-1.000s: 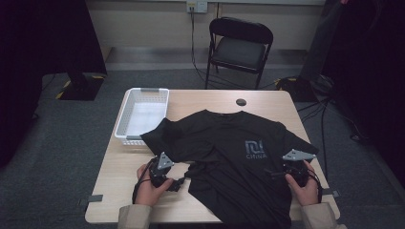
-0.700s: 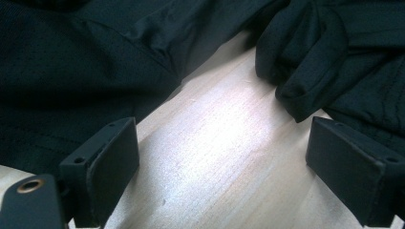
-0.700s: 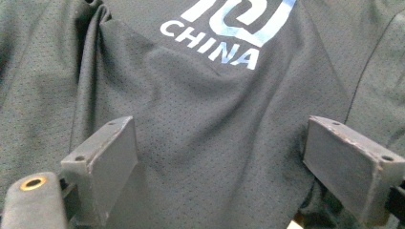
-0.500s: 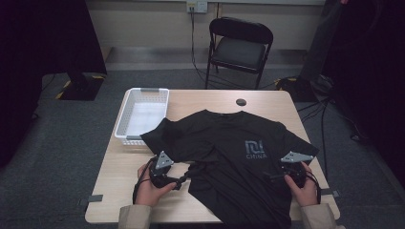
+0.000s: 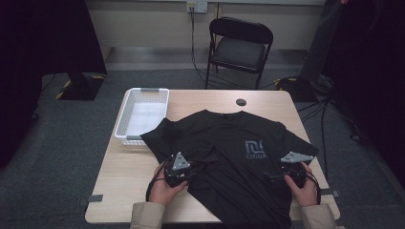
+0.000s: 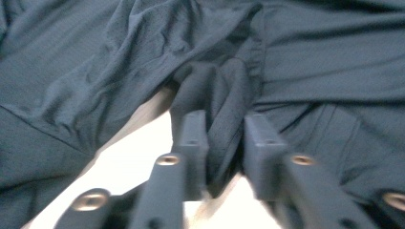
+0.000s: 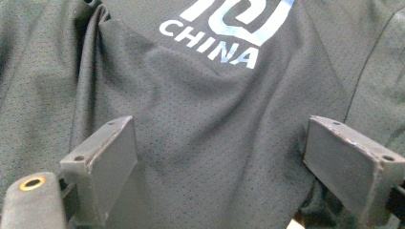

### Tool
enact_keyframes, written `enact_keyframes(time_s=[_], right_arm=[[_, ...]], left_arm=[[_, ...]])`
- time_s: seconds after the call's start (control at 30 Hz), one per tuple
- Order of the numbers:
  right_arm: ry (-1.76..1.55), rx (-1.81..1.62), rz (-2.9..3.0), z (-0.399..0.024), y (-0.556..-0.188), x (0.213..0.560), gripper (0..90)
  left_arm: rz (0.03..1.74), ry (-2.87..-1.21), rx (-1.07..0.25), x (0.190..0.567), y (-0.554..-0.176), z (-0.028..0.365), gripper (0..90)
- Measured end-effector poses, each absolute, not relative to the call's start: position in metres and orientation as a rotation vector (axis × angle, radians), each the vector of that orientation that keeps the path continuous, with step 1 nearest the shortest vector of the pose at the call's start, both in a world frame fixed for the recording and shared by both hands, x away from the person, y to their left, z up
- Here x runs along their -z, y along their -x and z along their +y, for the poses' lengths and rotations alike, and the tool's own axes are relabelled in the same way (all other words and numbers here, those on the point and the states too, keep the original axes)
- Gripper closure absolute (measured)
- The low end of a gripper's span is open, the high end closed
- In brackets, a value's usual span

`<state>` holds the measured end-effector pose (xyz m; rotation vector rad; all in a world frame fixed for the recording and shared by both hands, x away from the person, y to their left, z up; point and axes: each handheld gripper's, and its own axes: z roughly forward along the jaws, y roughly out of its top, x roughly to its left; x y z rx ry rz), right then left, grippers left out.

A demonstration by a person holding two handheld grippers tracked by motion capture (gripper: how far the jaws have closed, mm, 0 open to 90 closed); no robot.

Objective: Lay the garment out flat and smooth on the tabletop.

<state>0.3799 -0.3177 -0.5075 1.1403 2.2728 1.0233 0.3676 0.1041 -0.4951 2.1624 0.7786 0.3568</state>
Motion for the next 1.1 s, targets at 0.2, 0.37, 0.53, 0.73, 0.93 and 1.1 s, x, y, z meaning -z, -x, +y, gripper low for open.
enact_keyframes(time_s=[0.2, 0.37, 0.53, 0.73, 0.93, 1.1], right_arm=[[-1.140, -1.024, 2.274, -0.318, -0.380, 0.507, 10.7], [-1.140, -1.026, 2.275, -0.318, -0.380, 0.507, 10.7], [-1.141, -1.030, 2.278, -0.318, -0.381, 0.507, 10.4], [-1.139, -1.032, 2.279, -0.318, -0.381, 0.507, 10.3], [-1.139, -1.032, 2.279, -0.318, -0.381, 0.507, 10.3], [-1.140, -1.033, 2.279, -0.318, -0.381, 0.507, 10.3]], left_arm=[[0.817, -2.103, -0.306, 0.470, -0.368, 0.123, 86.4], [0.848, -2.062, -0.266, 0.455, -0.356, 0.149, 86.3], [0.923, -2.080, -0.235, 0.461, -0.343, 0.170, 85.8], [0.971, -2.095, -0.390, 0.475, -0.336, 0.171, 54.4], [0.880, -2.111, -0.443, 0.464, -0.347, 0.133, 39.5], [0.837, -2.172, -0.492, 0.470, -0.363, 0.100, 39.0]])
